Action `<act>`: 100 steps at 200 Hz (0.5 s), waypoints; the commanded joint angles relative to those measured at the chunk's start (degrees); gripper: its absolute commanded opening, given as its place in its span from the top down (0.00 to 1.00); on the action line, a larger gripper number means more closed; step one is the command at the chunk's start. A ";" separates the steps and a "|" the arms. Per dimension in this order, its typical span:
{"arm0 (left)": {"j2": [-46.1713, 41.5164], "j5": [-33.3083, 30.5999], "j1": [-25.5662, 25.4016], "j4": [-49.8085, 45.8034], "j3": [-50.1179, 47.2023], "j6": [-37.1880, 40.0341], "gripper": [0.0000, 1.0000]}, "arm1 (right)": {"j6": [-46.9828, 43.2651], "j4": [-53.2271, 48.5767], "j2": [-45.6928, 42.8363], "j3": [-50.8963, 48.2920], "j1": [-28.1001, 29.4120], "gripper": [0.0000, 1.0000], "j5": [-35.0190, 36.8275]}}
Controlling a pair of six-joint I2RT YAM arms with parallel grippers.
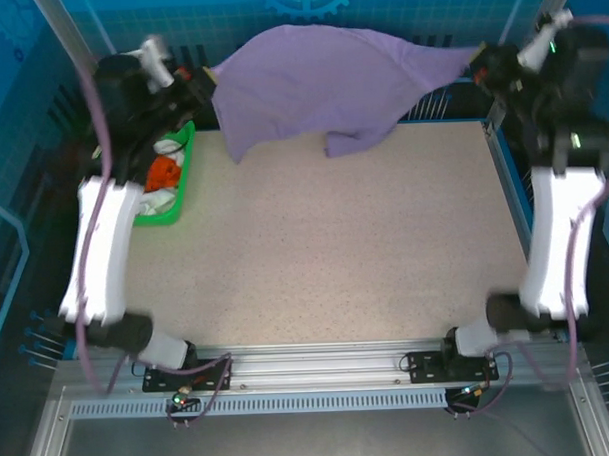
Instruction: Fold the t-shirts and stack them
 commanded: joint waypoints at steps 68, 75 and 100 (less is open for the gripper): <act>-31.64 -2.41 -1.61 -22.23 -60.48 -2.33 1.00 | 0.37 -11.93 -42.19 -72.87 1.99 1.00 1.54; -33.36 -3.43 -1.57 -23.41 -62.39 -3.18 1.00 | -0.08 -14.28 -44.71 -75.43 2.00 1.00 1.33; -36.28 -10.72 -1.48 -29.92 -62.79 -7.41 0.87 | 0.79 -22.44 -51.62 -76.16 1.72 1.00 3.80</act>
